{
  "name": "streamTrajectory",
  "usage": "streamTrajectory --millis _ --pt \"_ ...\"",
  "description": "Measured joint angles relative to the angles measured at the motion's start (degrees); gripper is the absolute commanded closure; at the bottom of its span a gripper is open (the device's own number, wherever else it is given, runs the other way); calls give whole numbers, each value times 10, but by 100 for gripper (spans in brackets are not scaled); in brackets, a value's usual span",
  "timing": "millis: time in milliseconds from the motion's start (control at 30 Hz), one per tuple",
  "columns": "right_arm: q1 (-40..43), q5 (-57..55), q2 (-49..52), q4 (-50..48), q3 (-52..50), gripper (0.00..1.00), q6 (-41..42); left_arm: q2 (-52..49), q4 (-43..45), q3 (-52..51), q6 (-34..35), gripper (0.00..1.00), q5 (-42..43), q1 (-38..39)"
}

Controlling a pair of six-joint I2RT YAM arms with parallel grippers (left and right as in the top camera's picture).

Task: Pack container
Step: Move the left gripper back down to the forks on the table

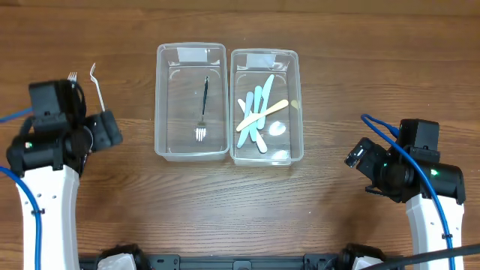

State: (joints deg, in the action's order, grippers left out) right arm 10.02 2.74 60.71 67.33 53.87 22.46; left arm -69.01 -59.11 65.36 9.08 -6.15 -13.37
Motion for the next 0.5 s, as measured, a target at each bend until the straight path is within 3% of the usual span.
streamTrajectory --millis 333,500 --pt "0 0 0 -1 0 0 0 -137 78 -59 -70 0 54 -137" --pt "0 0 0 0 0 0 0 -208 120 -59 -94 0 59 -162"
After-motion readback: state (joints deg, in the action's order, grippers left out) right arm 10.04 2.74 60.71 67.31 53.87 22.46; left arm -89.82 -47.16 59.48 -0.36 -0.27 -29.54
